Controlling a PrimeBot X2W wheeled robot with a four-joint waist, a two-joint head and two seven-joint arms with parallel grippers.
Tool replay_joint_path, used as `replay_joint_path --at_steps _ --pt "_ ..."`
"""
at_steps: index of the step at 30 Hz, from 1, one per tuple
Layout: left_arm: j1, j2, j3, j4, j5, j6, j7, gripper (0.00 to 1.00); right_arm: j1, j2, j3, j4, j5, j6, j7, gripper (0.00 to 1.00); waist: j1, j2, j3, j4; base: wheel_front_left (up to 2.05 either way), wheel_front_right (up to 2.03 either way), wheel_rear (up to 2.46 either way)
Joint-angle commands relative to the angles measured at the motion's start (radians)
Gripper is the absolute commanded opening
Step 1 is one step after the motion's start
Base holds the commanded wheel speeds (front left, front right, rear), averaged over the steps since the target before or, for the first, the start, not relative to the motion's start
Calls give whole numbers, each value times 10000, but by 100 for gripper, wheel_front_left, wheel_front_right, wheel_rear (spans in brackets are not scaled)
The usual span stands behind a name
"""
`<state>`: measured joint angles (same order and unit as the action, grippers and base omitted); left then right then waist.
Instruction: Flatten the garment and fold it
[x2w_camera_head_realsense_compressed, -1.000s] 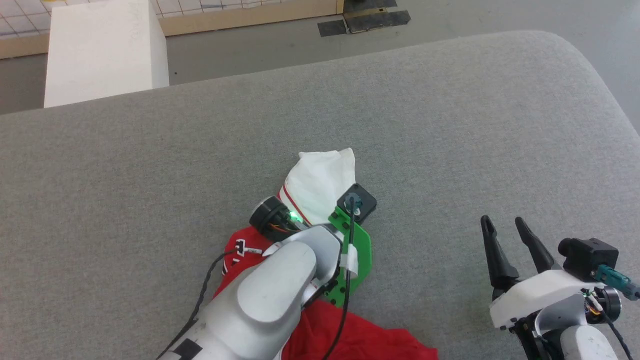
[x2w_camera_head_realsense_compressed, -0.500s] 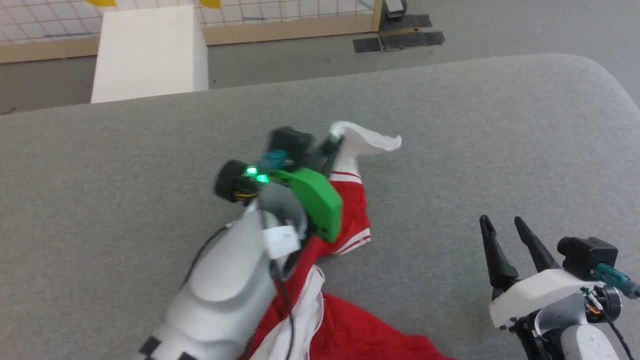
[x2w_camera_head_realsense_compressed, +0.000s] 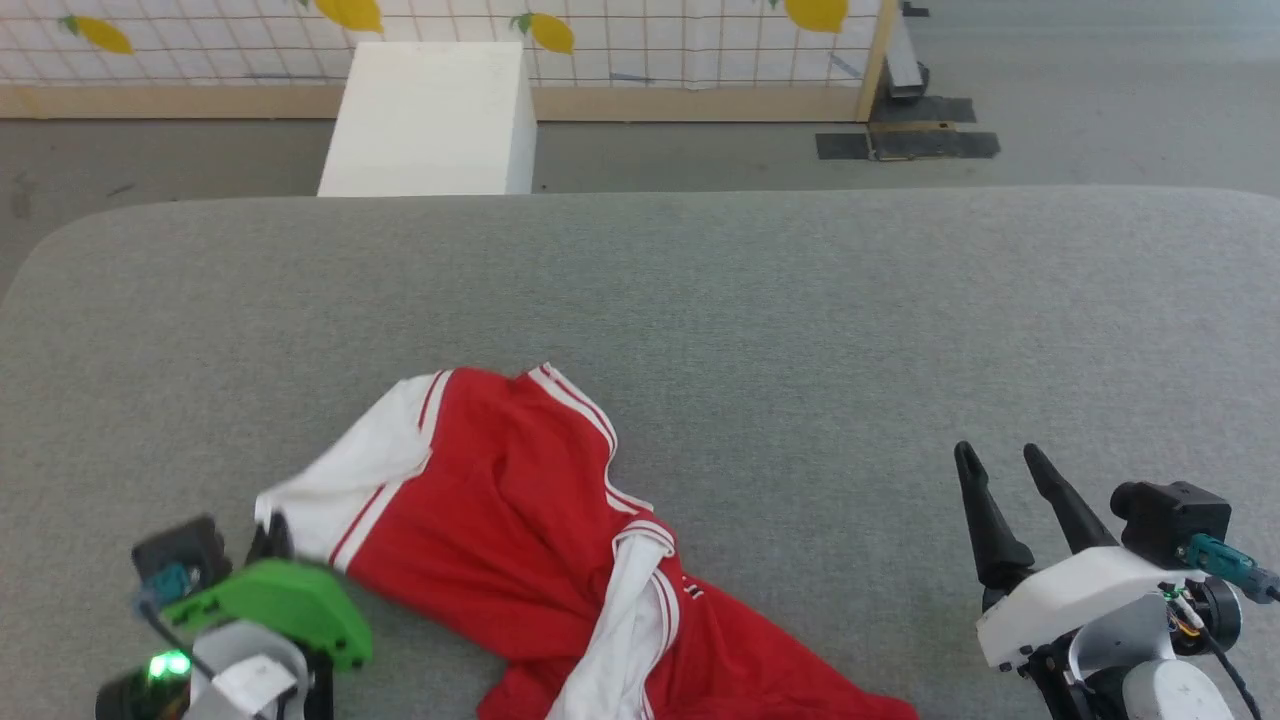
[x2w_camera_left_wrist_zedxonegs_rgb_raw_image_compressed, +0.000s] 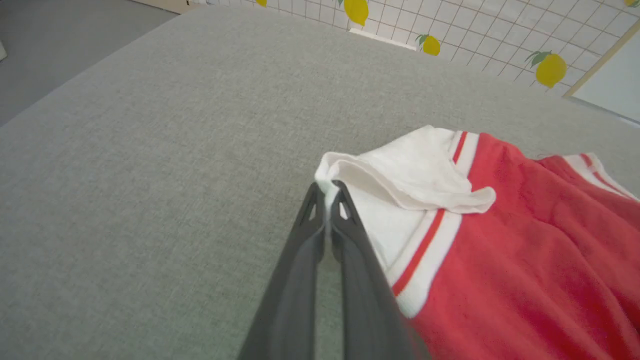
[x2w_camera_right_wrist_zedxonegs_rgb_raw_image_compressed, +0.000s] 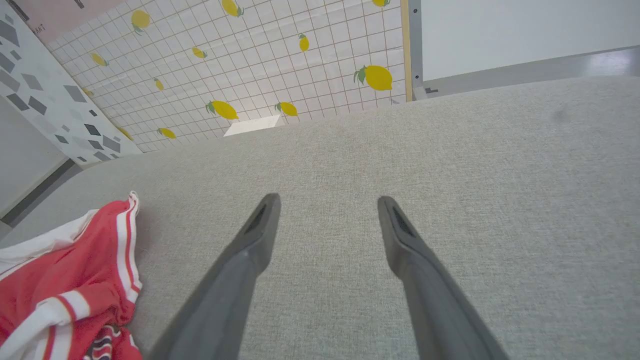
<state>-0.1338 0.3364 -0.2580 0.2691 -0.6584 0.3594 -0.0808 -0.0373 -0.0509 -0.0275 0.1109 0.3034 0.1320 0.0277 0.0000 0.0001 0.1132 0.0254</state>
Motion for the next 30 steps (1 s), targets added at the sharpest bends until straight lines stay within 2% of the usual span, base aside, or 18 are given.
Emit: replay_joint_path --at_steps 1,2,3,4,7,10,13,16,18,21,25,30 --pt "305 -7 99 56 -118 197 73 0 74 7 24 -61 -23 -13 53 100 0 -1 -51 247 0 0 0" --pt "563 -52 145 185 -230 353 237 1 69 7 33 -71 -37 -13 79 100 0 -1 -49 296 0 0 0" --pt "768 -102 157 272 -343 465 437 57 61 7 47 -76 -46 -13 101 100 0 -1 -56 333 0 0 0" --pt "892 -178 193 291 -460 517 529 100 59 7 63 -80 -58 -13 124 100 0 -1 -62 366 0 0 0" --pt "1098 -385 337 121 -653 379 148 100 75 7 118 -113 -87 -13 172 100 0 -1 -96 492 0 0 0" --pt "1058 -633 569 -279 -713 -194 -1080 100 114 7 241 -215 -148 -13 209 100 0 -1 -142 627 0 0 0" --pt "998 -693 698 -751 -216 -799 -1717 100 164 7 632 -475 -208 -13 370 100 0 -1 -191 742 0 0 0" --pt "909 -933 1123 -1547 688 -1174 -1798 100 236 7 1340 -904 -180 -13 798 100 0 -1 -196 868 0 0 0" --pt "960 -1248 1386 -2198 1527 -1401 -1803 100 307 7 1915 -1236 35 -13 1230 100 0 -1 -202 948 0 0 0" --pt "1059 -1681 1706 -2636 2462 -1984 -1806 100 435 7 2927 -1651 519 -13 2269 100 0 -1 -204 1080 0 0 0" --pt "1119 -2190 1929 -2641 3225 -2629 -1807 100 586 7 3777 -1941 914 -13 3770 100 0 -1 -214 1274 0 0 0" --pt "1118 -2594 2155 -2427 3706 -3140 -1808 100 589 7 4342 -2078 921 -13 5251 100 0 -1 -161 1536 0 0 0"
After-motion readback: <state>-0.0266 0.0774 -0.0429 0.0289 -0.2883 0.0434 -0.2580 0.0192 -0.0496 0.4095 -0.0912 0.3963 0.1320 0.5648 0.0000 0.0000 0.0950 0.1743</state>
